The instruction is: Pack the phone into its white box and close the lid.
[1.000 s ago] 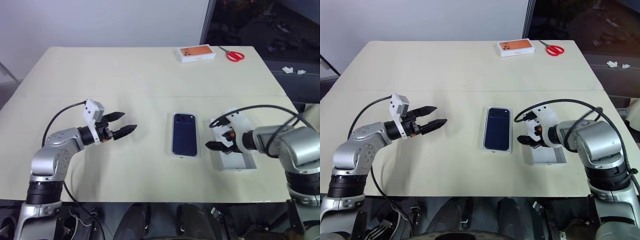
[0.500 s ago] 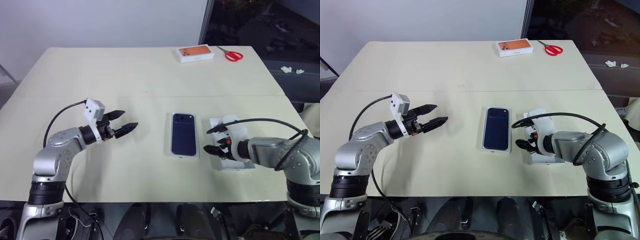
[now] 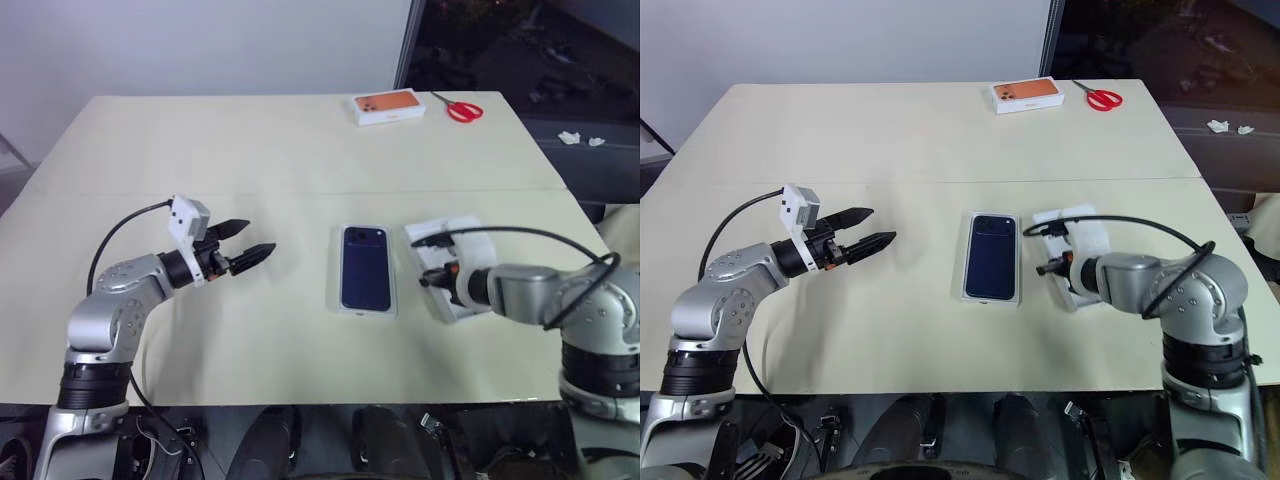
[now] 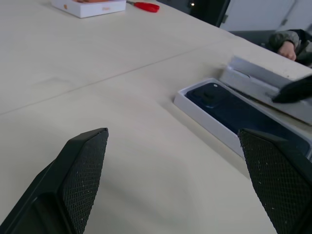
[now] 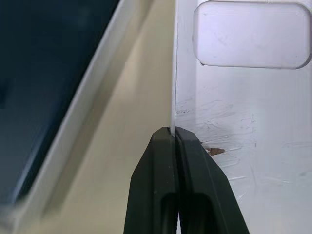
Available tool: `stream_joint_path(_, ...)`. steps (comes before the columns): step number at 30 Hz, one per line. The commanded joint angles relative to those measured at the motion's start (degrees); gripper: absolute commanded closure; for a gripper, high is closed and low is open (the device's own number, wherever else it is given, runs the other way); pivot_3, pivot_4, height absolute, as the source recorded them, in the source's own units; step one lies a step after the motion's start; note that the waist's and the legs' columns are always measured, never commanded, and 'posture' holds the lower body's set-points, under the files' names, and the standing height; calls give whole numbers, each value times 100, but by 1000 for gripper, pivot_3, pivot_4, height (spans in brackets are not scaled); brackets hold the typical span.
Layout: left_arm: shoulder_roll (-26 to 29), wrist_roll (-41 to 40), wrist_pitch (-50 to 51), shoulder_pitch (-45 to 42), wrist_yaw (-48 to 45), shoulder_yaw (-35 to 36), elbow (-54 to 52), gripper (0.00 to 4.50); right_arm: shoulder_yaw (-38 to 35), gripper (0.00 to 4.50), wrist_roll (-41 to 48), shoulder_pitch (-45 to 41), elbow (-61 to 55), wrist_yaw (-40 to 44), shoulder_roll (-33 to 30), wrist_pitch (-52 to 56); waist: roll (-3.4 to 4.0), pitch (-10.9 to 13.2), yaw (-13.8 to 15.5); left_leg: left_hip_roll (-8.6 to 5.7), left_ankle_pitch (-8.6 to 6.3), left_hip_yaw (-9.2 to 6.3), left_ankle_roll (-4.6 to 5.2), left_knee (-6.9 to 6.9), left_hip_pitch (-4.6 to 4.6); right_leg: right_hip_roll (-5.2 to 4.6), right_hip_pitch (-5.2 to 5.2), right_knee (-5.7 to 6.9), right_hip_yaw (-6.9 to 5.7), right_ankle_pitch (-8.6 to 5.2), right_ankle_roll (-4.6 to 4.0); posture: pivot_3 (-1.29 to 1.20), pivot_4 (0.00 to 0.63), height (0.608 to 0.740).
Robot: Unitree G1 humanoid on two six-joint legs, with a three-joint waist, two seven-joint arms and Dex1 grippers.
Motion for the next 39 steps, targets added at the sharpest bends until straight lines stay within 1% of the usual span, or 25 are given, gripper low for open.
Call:
stream_joint_path(1,38,-103,-53,-126,9,116,-120,0,-485,4465,147,-683,108,307,718,-204,-1,0,-60,5,0,0,0,0,0,6,1,0,0,0,0,0,150,740)
stream_joint_path(3,23,-134,-41,-150,22,123,-88,0,-688,4465,336,-958,229,488,1237,-320,-1,-1,-85,10,0,0,-1,-2,1,11,1,1,1,0,0,0,150,740)
stream_joint_path(6,13,-137,-59,-182,32,112,-57,0,-1307,4465,822,-1354,710,478,2061,-372,1,1,-99,14,1,-1,-2,-3,1,15,-3,7,3,0,0,0,150,740)
stream_joint_path(9,-12,-138,-96,-206,45,122,-50,0,-1771,4465,1925,-1485,1275,93,2742,-436,2,0,-85,12,2,0,-3,-2,1,13,-5,10,4,0,0,0,150,740)
stream_joint_path(11,-8,-128,-160,-204,41,145,-67,0,-1686,4465,2373,-1365,1372,-205,3070,-527,2,0,-84,11,2,0,-3,-2,1,13,-4,10,3,0,0,0,150,740)
stream_joint_path(13,-37,-189,-170,-211,76,218,-74,0,-1492,4465,3220,-1182,1545,-795,3296,-923,3,0,-96,9,2,1,-3,-3,1,10,-7,10,6,1,0,0,150,740)
stream_joint_path(15,-46,-216,-187,-210,90,251,-88,0,-1215,4465,3915,-1025,1663,-1219,3291,-1265,4,1,-104,10,3,1,-5,-4,1,11,-9,13,6,0,0,0,150,740)
stream_joint_path(18,-46,-235,-205,-170,135,271,-128,0,-626,4465,5190,-658,1720,-2014,3274,-2122,5,1,-125,10,3,2,-5,-4,1,11,-12,15,8,0,0,0,150,740)
stream_joint_path(20,-67,-276,-196,-128,159,300,-170,0,-294,4465,5554,-473,1692,-2248,3121,-2440,5,1,-130,10,3,3,-5,-4,1,12,-14,18,9,0,0,0,150,740)
stream_joint_path(23,-126,-290,-217,-60,225,326,-224,0,134,4465,5694,-150,1520,-2254,3012,-2663,5,1,-130,10,3,4,-5,-3,1,14,-13,20,10,0,0,0,150,740)
stream_joint_path(28,-223,-314,-220,15,275,262,-277,0,578,4465,5694,259,1587,-2085,2770,-2939,5,1,-124,11,3,7,-4,-3,1,16,-13,21,12,0,0,0,150,740)
stream_joint_path(30,-294,-388,-145,54,284,244,-307,540,725,4500,5689,351,1656,-2010,2640,-3058,5,1,-119,11,3,7,-4,-2,1,16,-13,21,12,0,0,0,150,740)
stream_joint_path(32,-360,-468,-22,163,216,106,-384,1312,850,4500,5644,406,1704,-1910,2572,-3156,4,1,-121,11,3,6,-4,0,1,16,-12,21,12,0,0,0,150,740)
stream_joint_path(34,-447,-464,4,246,209,-27,-419,2321,905,4500,5589,446,1722,-1849,2545,-3300,5,0,-121,11,3,7,-3,-1,2,17,-12,21,12,0,0,0,150,740)
stream_joint_path(35,-511,-476,17,288,208,-77,-419,2939,912,4500,5573,480,1738,-1833,2522,-3369,5,0,-121,12,3,7,-3,-2,3,18,-12,21,12,0,0,0,150,740)
stream_joint_path(36,-572,-427,-25,336,207,-159,-405,3311,933,4500,5554,515,1729,-1788,2480,-3405,5,0,-120,12,3,7,-3,-2,3,18,-12,21,12,0,0,0,150,740)
stream_joint_path(37,-607,-393,-59,367,204,-212,-392,3796,960,4500,5546,539,1719,-1748,2442,-3433,5,0,-119,12,3,7,-3,-2,3,17,-11,21,13,0,0,0,150,740)
stream_joint_path(38,-700,-313,-127,381,243,-316,-352,4415,965,4500,5562,600,1697,-1722,2416,-3488,5,0,-118,12,3,7,-3,-1,3,17,-11,21,13,0,0,0,150,740)
stream_joint_path(39,-808,-250,-188,383,268,-441,-316,4474,970,4500,5549,659,1685,-1695,2365,-3520,5,0,-117,12,3,7,-3,-1,3,17,-10,20,12,0,0,0,150,740)
